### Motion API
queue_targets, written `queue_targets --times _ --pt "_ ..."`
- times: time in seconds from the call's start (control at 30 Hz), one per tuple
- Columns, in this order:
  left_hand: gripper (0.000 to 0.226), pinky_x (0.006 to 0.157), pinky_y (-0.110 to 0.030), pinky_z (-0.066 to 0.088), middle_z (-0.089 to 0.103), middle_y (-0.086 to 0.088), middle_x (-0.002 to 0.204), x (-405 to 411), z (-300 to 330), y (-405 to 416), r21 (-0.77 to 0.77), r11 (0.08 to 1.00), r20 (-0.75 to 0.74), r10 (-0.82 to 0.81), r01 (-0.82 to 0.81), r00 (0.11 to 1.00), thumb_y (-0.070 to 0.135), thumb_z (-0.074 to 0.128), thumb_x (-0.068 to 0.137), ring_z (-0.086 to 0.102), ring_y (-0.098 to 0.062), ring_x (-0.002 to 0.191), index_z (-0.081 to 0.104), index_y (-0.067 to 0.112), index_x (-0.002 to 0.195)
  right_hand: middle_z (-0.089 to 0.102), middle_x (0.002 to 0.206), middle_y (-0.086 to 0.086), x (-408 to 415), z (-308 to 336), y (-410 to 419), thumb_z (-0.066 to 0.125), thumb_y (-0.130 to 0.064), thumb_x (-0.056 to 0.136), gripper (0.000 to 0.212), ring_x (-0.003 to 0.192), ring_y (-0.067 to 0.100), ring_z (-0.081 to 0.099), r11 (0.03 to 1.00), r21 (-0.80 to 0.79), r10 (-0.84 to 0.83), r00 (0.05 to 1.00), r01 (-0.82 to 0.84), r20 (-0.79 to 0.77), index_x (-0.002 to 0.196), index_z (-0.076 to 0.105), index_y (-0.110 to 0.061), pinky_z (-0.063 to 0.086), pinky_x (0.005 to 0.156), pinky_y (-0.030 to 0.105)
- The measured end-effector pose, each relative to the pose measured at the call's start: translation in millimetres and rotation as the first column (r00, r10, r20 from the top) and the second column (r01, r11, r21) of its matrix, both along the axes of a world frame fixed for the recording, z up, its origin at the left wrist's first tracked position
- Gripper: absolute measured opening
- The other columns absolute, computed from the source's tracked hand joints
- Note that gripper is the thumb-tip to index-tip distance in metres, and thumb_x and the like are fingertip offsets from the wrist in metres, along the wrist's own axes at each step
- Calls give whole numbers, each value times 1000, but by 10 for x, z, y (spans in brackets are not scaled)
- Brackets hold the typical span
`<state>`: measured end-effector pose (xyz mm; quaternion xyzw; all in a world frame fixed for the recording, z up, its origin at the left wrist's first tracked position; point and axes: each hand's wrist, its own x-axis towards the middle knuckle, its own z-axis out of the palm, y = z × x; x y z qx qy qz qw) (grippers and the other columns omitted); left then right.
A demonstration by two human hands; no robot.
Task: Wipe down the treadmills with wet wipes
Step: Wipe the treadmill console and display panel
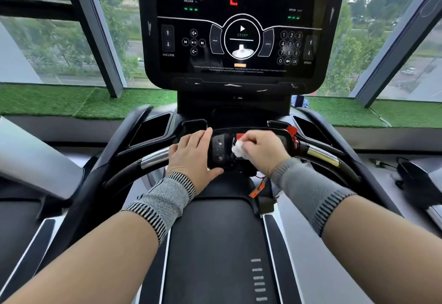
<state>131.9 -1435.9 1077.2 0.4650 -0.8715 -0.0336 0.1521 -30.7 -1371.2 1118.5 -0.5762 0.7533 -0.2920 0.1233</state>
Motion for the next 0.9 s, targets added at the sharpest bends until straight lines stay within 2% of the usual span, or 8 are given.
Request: queue_targets --times 0.07,0.2,0.3,0.4,0.5,0.6,0.73,0.9 --pt "102 112 -39 21 21 10 152 -1 5 1 1 1000 4 -3 3 1000 62 63 77 20 -16 139 6 25 153 60 73 -14 -60 108 -121 55 -21 88 15 68 4 56 997 4 -83 996 83 30 76 60 -28 44 63 22" --pt "102 112 -39 21 21 10 152 7 11 2 -1 1000 -1 -10 10 1000 62 63 77 20 -16 139 6 25 153 59 87 -6 8 62 -232 54 -23 92 5 76 11 54 987 -71 -151 979 142 -137 89 58 -22 40 63 22" --pt "102 112 -39 21 21 11 152 6 -5 -3 2 1000 -6 -10 10 1000 62 64 77 20 -16 139 6 25 153 57 94 0 100 -80 -202 52 -20 95 18 78 15 54 979 -201 -84 964 32 -254 92 67 -11 42 70 24" --pt "102 112 -39 20 21 11 153 7 -30 -11 15 1000 -26 -3 4 1000 61 65 76 20 -16 140 6 26 153 59 89 3 122 -240 -96 63 -16 89 14 68 19 58 953 -275 25 939 -126 -343 84 72 -7 50 63 27" --pt "102 113 -39 20 21 10 153 4 -35 -11 20 1000 -24 -6 6 1000 61 64 77 20 -16 140 6 25 153 59 86 6 77 -379 61 57 -21 88 22 65 22 59 942 -243 110 900 -230 -423 81 72 -7 54 55 30" --pt "102 113 -39 20 21 10 153 5 -22 -11 17 1000 -23 -8 8 1000 61 64 77 20 -16 140 5 25 153 56 90 8 36 -306 -24 63 -17 86 16 66 21 57 952 -238 75 899 -194 -431 80 71 -5 53 55 32" --pt "102 112 -39 21 22 10 152 6 -12 7 14 1000 -23 -10 11 1000 59 64 78 21 -16 139 6 24 153 54 80 4 68 -204 -215 68 -13 84 12 59 12 46 934 -349 -58 937 -70 -344 76 72 -5 40 54 22" --pt "101 112 -38 20 21 11 153 10 -27 -2 16 1000 -31 -7 8 999 60 64 77 20 -16 139 6 25 153 54 74 5 106 -420 121 75 -9 75 3 55 21 53 943 -227 139 909 -242 -393 75 73 -7 51 47 29"
